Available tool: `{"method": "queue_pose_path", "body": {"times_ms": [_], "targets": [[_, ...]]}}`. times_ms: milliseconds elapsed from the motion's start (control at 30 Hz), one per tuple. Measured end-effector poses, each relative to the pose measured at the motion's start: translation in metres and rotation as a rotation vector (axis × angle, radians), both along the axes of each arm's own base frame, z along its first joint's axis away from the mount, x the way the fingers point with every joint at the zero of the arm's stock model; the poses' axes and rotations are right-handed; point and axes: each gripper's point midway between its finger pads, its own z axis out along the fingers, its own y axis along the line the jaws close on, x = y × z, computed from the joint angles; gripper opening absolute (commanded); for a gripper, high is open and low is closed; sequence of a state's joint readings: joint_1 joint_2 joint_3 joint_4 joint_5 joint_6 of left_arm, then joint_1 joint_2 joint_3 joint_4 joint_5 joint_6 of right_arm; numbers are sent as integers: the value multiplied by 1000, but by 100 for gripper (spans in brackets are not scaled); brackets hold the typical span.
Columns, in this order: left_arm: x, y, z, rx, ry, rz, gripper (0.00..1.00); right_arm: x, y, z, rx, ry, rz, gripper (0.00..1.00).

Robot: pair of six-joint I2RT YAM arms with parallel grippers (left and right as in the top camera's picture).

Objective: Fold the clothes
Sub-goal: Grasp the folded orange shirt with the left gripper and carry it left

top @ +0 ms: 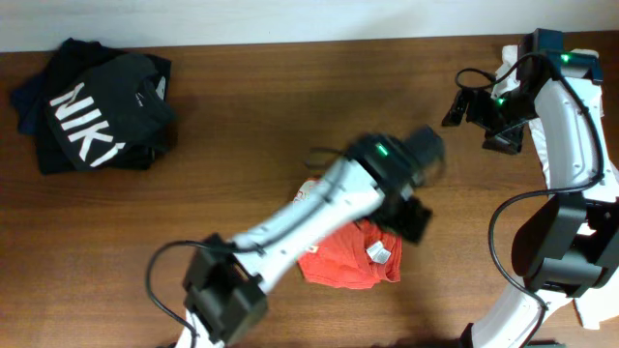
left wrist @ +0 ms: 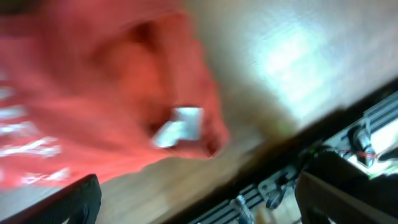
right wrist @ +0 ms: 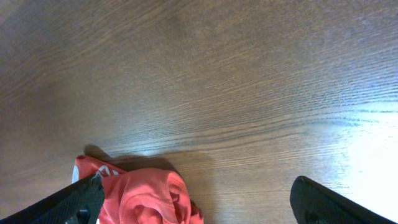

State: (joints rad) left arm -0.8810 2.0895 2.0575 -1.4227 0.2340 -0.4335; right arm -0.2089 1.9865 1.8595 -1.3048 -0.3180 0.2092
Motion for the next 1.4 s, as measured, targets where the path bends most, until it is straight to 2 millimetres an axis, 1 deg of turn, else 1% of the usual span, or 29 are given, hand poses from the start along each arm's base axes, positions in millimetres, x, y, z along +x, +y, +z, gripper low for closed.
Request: {"method": "queue_pose_path", "body": {"times_ms": [33, 67, 100, 167, 200, 233, 267, 333, 367, 400, 467, 533, 633, 700, 733, 767, 800, 833, 867, 933, 1000, 1033, 1100, 1133, 1200, 1267, 1300, 1333, 1400], "targets": [[18, 20, 4, 12, 7, 58, 99, 0, 0, 0, 0, 0, 0, 99], [45, 53, 6, 33, 20, 147, 99, 0, 0, 0, 0, 0, 0, 99], [65, 90, 5, 65, 42, 216, 99, 0, 0, 0, 0, 0, 0, 99], [88, 134, -2, 86, 58, 285, 99, 0, 0, 0, 0, 0, 0, 99], [100, 159, -11, 88, 70, 308, 99, 0, 0, 0, 0, 1, 0, 99], [105, 169, -19, 73, 82, 306, 99, 0, 0, 0, 0, 0, 0, 99], [106, 176, -30, 22, 109, 276, 99, 0, 0, 0, 0, 1, 0, 99], [95, 177, -55, -141, 198, 206, 99, 0, 0, 0, 0, -1, 0, 99], [92, 176, -62, -194, 218, 189, 99, -1, 0, 0, 0, 2, 0, 99], [91, 173, -73, -273, 222, 171, 99, 0, 0, 0, 0, 1, 0, 99], [74, 168, -98, -374, 263, 151, 99, 0, 0, 0, 0, -1, 0, 99], [62, 160, -111, -434, 281, 128, 99, 0, 0, 0, 0, 2, 0, 99], [50, 147, -118, -494, 293, 99, 98, 0, 0, 0, -1, 0, 1, 99], [47, 140, -122, -511, 288, 85, 80, 0, 0, 0, 0, 1, 0, 99], [47, 137, -124, -514, 285, 87, 67, 0, 0, 0, -1, 0, 1, 99], [48, 132, -128, -515, 270, 90, 62, 0, 0, 0, 0, 0, 0, 99], [49, 129, -133, -498, 263, 102, 54, 0, 0, 0, 0, 0, 0, 99], [50, 126, -137, -474, 254, 111, 44, 0, 0, 0, 0, 0, 0, 99], [51, 125, -142, -425, 256, 147, 17, 0, 0, 0, 0, 0, 0, 99], [54, 126, -148, -344, 249, 222, 1, 0, 0, 0, 0, 1, 1, 99], [60, 131, -154, -290, 220, 256, 1, 0, 0, 0, 0, 0, 0, 99], [64, 133, -154, -269, 213, 284, 1, 0, 0, 0, 0, 0, 0, 99], [78, 139, -152, -225, 166, 316, 1, 0, 0, 0, 0, 0, 0, 99], [96, 148, -150, -181, 99, 334, 1, 0, 0, 0, 0, 0, 0, 99], [137, 175, -142, -77, -56, 389, 1, 0, 0, 0, 0, 0, 0, 99], [178, 211, -134, 42, -224, 456, 1, 0, 0, 0, 0, 0, 0, 99], [189, 223, -131, 76, -273, 479, 1, 0, 0, 0, 0, 0, 0, 99], [205, 240, -128, 116, -346, 510, 1, 0, 0, 0, 0, 0, 0, 99], [228, 271, -121, 169, -442, 566, 1, 0, 0, 0, 0, 1, 0, 99]]}}
